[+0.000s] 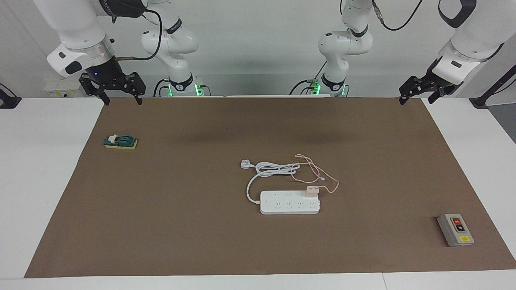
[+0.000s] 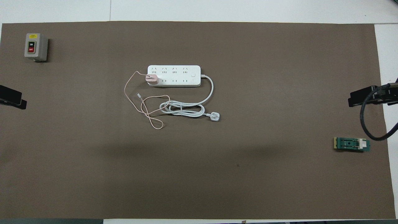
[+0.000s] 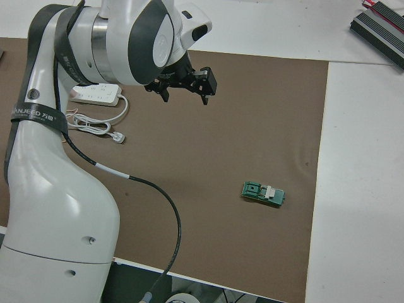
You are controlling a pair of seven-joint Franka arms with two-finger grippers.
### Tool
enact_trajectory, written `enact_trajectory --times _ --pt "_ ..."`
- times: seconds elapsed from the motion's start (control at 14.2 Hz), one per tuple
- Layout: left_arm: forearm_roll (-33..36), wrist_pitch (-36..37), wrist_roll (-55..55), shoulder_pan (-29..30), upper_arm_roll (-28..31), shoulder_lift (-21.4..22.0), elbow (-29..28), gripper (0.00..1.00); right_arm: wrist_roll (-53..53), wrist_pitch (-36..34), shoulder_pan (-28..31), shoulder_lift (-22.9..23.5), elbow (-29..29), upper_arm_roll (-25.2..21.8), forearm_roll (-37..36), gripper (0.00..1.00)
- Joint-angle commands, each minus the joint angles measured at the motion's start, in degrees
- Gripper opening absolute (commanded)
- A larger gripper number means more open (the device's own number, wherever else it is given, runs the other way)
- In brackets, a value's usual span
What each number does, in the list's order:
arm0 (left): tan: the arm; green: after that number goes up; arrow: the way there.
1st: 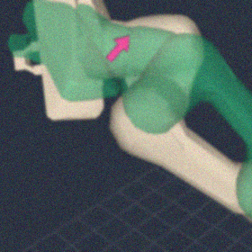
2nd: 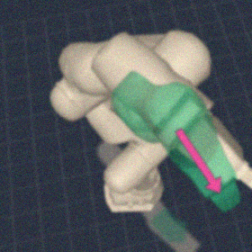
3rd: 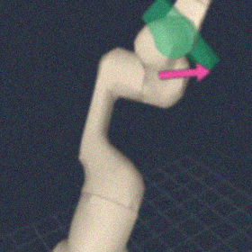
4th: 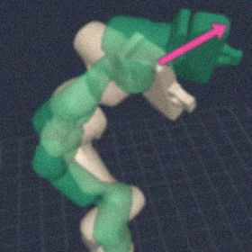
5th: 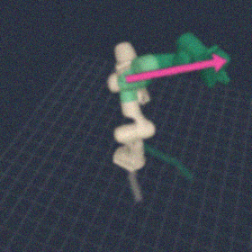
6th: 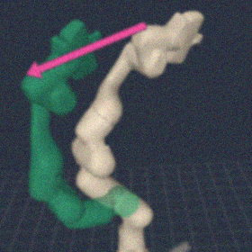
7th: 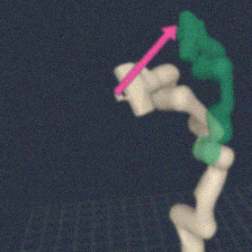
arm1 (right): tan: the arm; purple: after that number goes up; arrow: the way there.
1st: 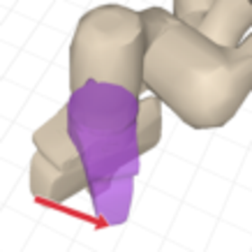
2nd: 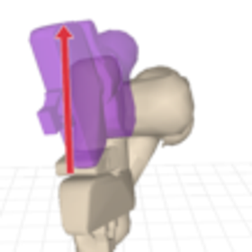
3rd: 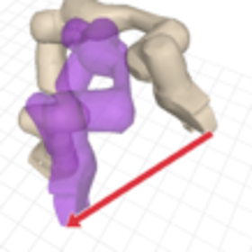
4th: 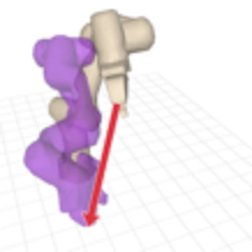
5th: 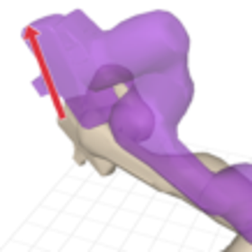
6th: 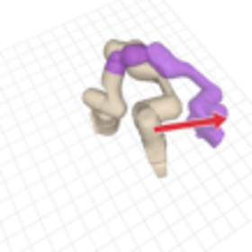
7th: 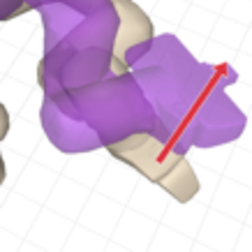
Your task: Plug charger into power strip
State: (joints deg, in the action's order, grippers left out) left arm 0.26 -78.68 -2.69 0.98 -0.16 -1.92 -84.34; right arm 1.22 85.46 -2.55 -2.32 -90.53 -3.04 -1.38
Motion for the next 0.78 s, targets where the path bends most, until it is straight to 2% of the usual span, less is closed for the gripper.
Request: enact_trajectory --times 0.0,0.14,0.42,0.71 --pt "0.97 0.99 0.67 2.54 -1.25 0.94 -0.81 1.00 -0.61 -0.20 0.53 -1.37 -1.50 0.41 0.41 1.00" --pt "0.97 -1.03 0.84 3.24 -1.25 1.65 -2.66 1.00 -0.61 -0.20 0.53 -1.37 -1.50 0.41 0.50 1.00" --pt "0.71 -3.49 0.84 2.63 -1.16 1.48 -2.49 1.00 -0.52 -0.20 0.44 -1.37 -1.50 0.50 0.41 1.00" --pt "-0.79 -1.31 1.20 0.80 -1.07 -0.80 -1.09 1.00 -0.52 -0.20 0.44 -1.37 -1.50 0.50 0.41 1.00"
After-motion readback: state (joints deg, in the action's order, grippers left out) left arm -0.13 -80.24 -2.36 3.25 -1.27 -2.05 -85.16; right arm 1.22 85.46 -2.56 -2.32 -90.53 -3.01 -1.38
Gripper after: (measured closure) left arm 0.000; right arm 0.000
